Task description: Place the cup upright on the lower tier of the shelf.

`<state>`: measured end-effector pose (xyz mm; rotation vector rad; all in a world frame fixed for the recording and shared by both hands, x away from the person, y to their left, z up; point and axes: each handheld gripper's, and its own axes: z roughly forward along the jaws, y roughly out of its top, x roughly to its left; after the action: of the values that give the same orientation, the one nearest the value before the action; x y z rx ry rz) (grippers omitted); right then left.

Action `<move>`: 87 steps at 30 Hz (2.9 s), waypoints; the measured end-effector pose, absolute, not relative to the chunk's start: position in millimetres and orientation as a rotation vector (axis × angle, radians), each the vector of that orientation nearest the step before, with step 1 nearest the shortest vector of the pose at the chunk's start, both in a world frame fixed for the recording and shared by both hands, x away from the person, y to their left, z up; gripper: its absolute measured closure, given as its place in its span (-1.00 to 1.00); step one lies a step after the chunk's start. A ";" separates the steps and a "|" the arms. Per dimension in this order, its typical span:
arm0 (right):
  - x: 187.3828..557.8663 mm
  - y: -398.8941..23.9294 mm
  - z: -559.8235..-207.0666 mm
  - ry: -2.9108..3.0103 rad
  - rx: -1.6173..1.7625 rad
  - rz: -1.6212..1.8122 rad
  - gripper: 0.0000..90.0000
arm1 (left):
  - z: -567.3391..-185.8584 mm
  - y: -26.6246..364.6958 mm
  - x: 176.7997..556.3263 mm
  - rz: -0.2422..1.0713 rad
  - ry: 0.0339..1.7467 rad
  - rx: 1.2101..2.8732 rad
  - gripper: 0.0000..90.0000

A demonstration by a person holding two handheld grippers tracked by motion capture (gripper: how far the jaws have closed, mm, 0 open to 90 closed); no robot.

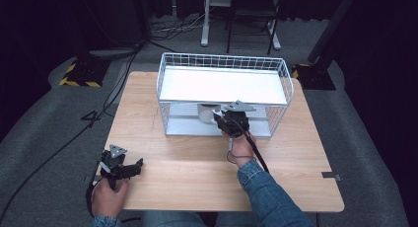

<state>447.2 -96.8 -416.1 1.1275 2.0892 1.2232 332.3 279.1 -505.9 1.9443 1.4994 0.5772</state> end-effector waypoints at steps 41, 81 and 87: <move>452.3 -102.1 -432.7 2.109 1.175 1.129 0.31 | -506.0 279.1 332.3 0.578 1.499 1.944 -0.67; 365.8 -205.5 -387.9 2.166 1.071 1.292 -0.15 | -505.6 279.1 334.3 0.582 1.504 1.949 -0.67; 358.1 -226.9 -393.7 2.180 1.109 1.260 -0.31 | -506.0 278.1 335.3 0.576 1.513 1.933 -0.67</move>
<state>358.1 -226.9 -393.7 1.1088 2.1796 1.2602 335.3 278.1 -506.0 1.9332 1.5129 0.5761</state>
